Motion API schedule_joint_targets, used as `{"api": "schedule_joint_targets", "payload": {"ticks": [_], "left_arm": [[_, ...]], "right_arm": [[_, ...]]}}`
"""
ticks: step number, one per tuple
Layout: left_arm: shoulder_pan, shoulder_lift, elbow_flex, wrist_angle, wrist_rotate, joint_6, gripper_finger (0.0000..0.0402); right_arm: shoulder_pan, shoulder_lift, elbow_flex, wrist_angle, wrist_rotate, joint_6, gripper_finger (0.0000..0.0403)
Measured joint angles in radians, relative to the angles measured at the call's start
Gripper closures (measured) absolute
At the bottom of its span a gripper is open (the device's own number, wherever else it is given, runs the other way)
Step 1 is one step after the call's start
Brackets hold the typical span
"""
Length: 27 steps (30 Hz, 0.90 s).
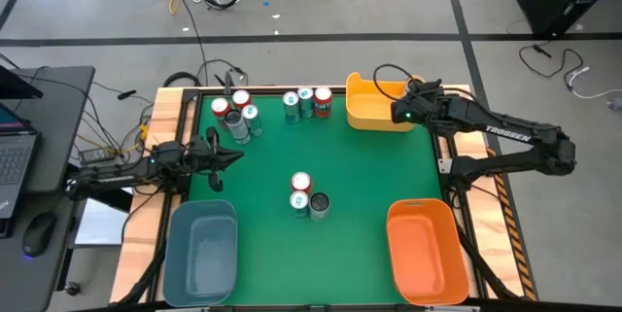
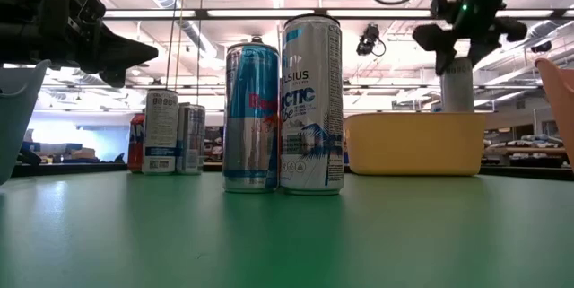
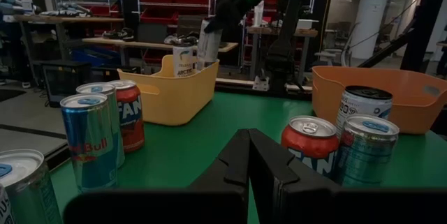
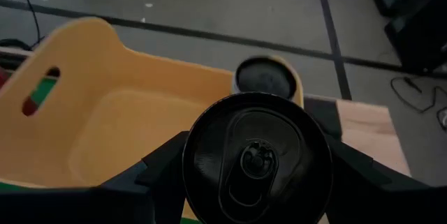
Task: Sort soda cans
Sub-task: Put the white-blue soda can into the yellow bin
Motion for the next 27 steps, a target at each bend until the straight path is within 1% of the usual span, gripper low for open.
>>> {"api": "schedule_joint_targets", "payload": {"ticks": [6,12,16,21,27], "left_arm": [[0.000,0.000,0.000,-0.001,0.000,0.000,0.0392],[0.000,0.000,0.000,-0.002,0.000,0.000,0.0392],[0.000,0.000,0.000,-0.002,0.000,0.008,0.0392],[0.000,0.000,0.000,-0.002,0.000,0.005,0.0392],[0.000,0.000,0.000,-0.002,0.001,0.002,0.0392]], "right_arm": [[-0.070,0.000,-0.069,0.082,-0.058,-0.003,0.0158],[-0.131,0.000,-0.153,0.208,-0.129,-0.001,0.0158],[-0.163,0.000,-0.208,0.269,-0.149,0.000,0.0158],[-0.190,-0.004,-0.257,0.314,-0.147,0.010,0.0158],[-0.196,-0.003,-0.270,0.351,-0.148,-0.011,0.0154]]}}
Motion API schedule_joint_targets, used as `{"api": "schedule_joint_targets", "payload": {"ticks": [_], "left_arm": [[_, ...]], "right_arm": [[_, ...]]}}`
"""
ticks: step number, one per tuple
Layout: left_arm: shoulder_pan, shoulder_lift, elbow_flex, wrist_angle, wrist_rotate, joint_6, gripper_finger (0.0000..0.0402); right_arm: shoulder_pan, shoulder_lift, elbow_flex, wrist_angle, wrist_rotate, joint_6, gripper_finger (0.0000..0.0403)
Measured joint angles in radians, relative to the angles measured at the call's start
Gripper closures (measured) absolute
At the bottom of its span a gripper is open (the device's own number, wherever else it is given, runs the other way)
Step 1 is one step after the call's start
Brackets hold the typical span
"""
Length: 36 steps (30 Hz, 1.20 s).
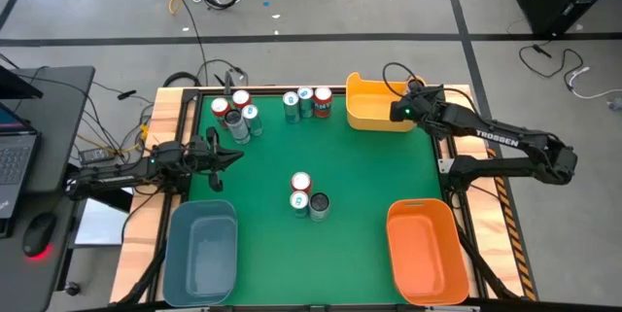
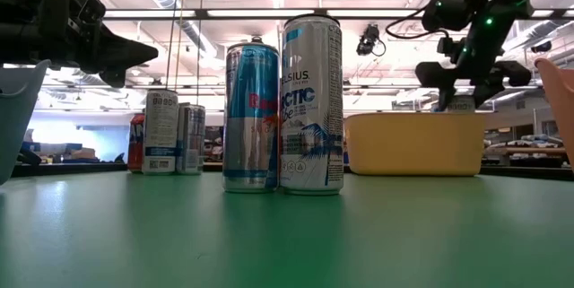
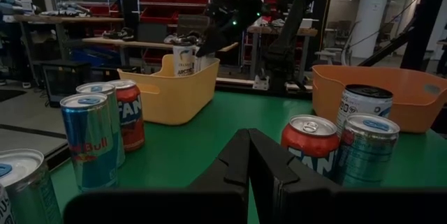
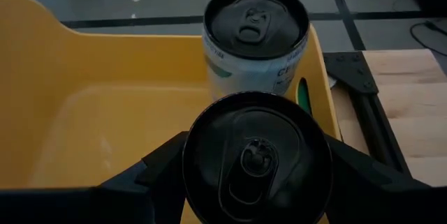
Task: Sort soda cans
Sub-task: Put the white-blue soda can into the yellow bin
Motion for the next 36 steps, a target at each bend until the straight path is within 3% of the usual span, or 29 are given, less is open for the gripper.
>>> {"api": "schedule_joint_targets", "payload": {"ticks": [5,9,19,30,36], "left_arm": [[0.000,0.000,0.000,0.000,0.000,-0.002,0.0392],[0.000,0.000,0.000,0.000,0.000,-0.002,0.0392],[0.000,0.000,0.000,0.000,0.000,-0.003,0.0392],[0.000,0.000,0.000,0.000,0.000,-0.003,0.0392],[0.000,0.000,0.000,0.000,0.000,-0.003,0.0392]], "right_arm": [[-0.001,0.008,-0.011,0.007,-0.046,-0.012,0.0097],[-0.013,0.004,-0.005,0.019,-0.052,-0.014,0.0077],[-0.012,0.005,0.025,-0.008,-0.060,-0.042,0.0077],[0.037,0.004,0.280,-0.244,-0.063,-0.100,0.0086],[0.123,0.003,0.403,-0.293,-0.194,-0.213,0.0094]]}}
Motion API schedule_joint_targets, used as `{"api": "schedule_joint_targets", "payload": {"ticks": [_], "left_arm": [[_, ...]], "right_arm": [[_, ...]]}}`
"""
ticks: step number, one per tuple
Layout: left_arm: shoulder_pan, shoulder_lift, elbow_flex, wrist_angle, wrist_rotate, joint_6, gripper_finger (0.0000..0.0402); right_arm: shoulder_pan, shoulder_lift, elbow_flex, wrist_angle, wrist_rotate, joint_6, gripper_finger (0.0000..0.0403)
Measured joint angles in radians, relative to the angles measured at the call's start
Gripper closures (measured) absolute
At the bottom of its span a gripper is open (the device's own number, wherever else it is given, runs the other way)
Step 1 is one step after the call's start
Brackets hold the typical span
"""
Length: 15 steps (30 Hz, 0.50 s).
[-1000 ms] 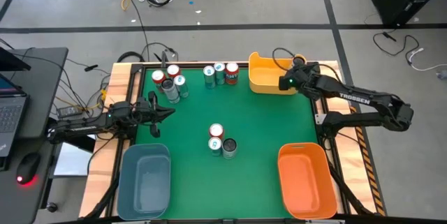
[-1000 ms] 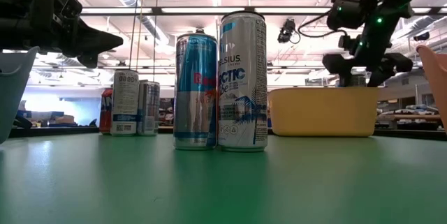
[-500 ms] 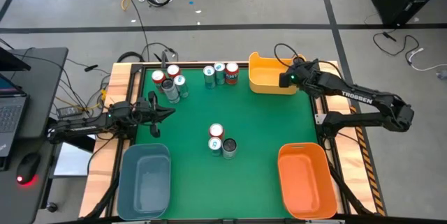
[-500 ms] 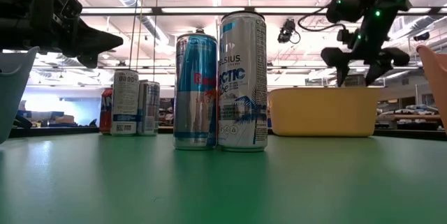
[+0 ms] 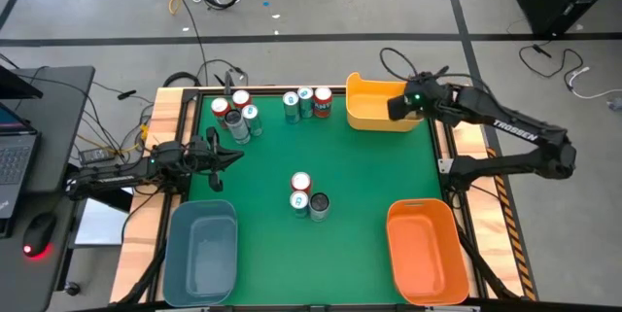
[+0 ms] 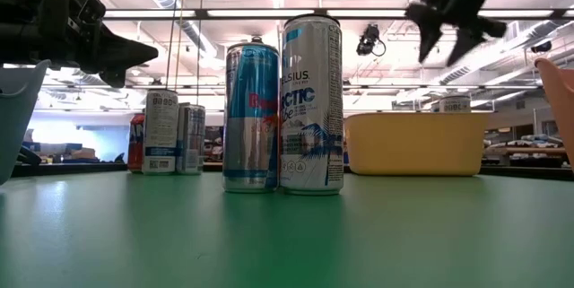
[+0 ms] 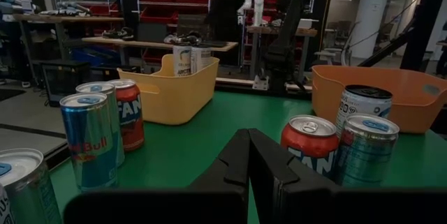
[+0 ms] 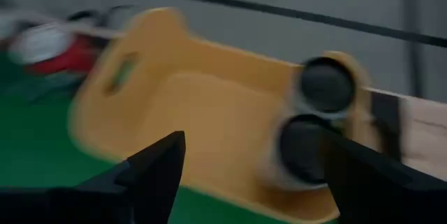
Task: Sort soda cans
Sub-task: Put the white-blue soda can into the yellow bin
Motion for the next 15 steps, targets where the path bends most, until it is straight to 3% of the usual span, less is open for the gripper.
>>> {"api": "schedule_joint_targets", "payload": {"ticks": [5,8,10,15], "left_arm": [[0.000,0.000,0.000,0.000,0.000,0.000,0.0392],[0.000,0.000,0.000,0.001,0.000,0.000,0.0392],[0.000,0.000,0.000,0.003,0.000,0.000,0.0392],[0.000,0.000,0.000,0.004,0.000,0.000,0.0392]], "right_arm": [[0.123,0.000,-0.015,0.199,-0.295,-0.170,0.0099],[0.234,0.001,-0.082,0.377,-0.413,-0.225,0.0104],[0.315,0.001,-0.140,0.505,-0.460,-0.253,0.0108],[0.511,0.035,-0.303,0.889,-0.456,-0.305,0.0115]]}}
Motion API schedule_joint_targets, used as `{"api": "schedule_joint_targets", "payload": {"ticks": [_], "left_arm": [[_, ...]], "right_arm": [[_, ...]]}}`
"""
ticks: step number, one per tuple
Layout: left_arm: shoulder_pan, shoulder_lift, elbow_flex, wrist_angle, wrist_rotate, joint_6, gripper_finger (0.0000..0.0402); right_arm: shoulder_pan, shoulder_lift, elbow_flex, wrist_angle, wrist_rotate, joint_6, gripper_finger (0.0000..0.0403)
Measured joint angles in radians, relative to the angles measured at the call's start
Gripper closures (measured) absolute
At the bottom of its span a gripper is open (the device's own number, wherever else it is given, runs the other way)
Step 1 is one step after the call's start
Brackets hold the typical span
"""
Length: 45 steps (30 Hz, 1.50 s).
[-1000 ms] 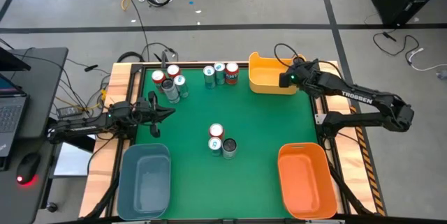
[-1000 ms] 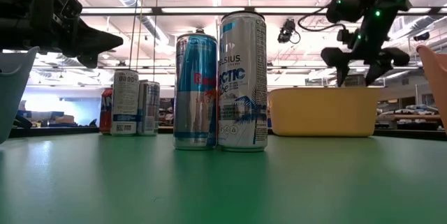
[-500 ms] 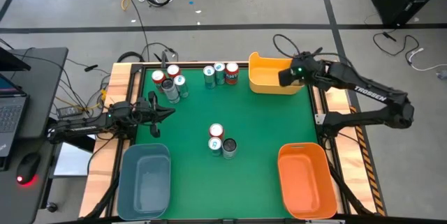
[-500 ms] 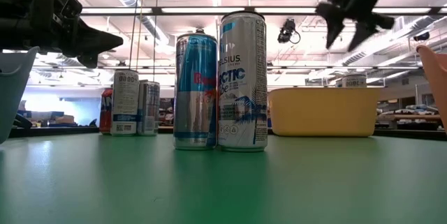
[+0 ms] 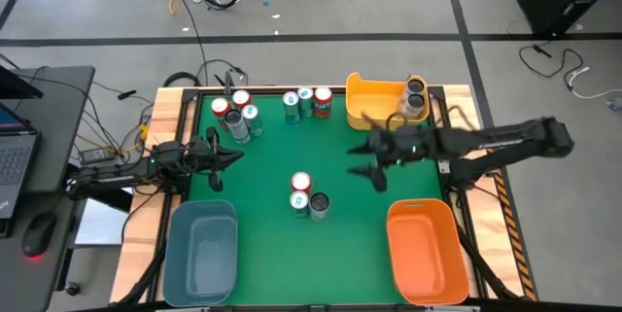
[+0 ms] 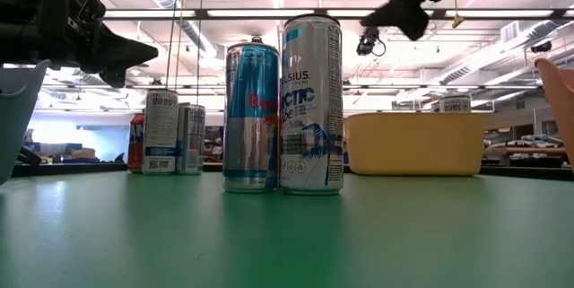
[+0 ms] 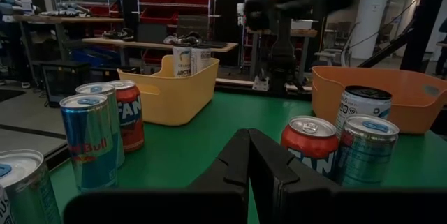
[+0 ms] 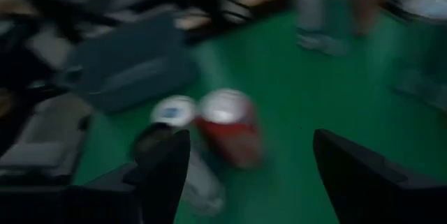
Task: Sort soda cans
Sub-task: Put the white-blue soda can into the yellow bin
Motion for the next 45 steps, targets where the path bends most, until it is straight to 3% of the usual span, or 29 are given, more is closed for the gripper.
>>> {"api": "schedule_joint_targets", "payload": {"ticks": [6,13,25,30,39,45], "left_arm": [[0.000,0.000,0.000,0.006,0.000,0.000,0.0392],[0.000,0.000,0.000,0.006,0.000,0.000,0.0392],[0.000,0.000,0.000,0.004,0.000,0.000,0.0392],[0.000,0.000,0.000,0.004,0.001,0.000,0.0392],[0.000,0.000,0.000,-0.006,0.001,-0.007,0.0392],[0.000,0.000,0.000,-0.004,0.000,-0.006,0.0392]], "right_arm": [[0.136,0.157,-0.098,0.403,0.033,-0.060,0.0134],[0.192,0.333,-0.014,0.462,0.085,-0.019,0.0157],[0.238,0.487,0.106,0.378,0.151,-0.051,0.0043],[0.246,0.503,0.110,0.343,0.201,-0.069,0.0024],[0.248,0.540,0.109,0.340,0.208,-0.065,0.0057],[0.248,0.541,0.109,0.333,0.210,-0.042,0.0117]]}}
